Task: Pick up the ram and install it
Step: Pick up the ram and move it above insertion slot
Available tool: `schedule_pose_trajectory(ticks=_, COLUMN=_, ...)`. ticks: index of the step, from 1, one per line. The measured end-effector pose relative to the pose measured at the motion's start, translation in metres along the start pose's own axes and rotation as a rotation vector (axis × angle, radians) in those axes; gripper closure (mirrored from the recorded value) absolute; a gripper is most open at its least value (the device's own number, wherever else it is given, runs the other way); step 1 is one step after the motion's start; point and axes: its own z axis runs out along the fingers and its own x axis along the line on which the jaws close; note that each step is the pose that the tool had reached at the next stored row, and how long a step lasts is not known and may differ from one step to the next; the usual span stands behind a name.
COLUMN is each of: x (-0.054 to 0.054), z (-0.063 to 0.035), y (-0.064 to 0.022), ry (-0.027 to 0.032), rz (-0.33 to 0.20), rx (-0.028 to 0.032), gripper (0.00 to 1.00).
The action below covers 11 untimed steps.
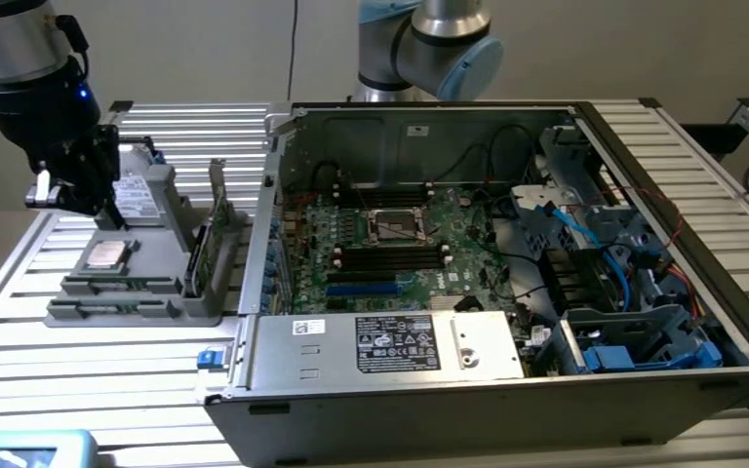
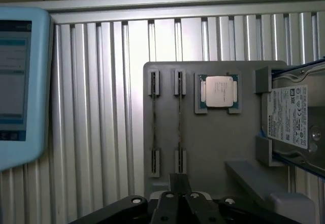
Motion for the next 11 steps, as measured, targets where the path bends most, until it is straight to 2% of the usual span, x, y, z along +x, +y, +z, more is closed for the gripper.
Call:
schedule_pose_trajectory(ticks=7, x=0.0001, z=0.0001, y=0.0005, ry=0.0000, rz=0.000, rx=0.0000, gripper=0.88)
schedule_pose_trajectory(ticks=10, x=0.0003, z=0.0004, y=0.0016, ry=0.0000, rz=0.000, rx=0.0000, gripper=0.70)
schedule_pose_trajectory(ticks=11, x=0.0004, z=0.0007, y=0.0026, ry=0.0001, rz=0.000, rx=-0.0001, gripper=0.70)
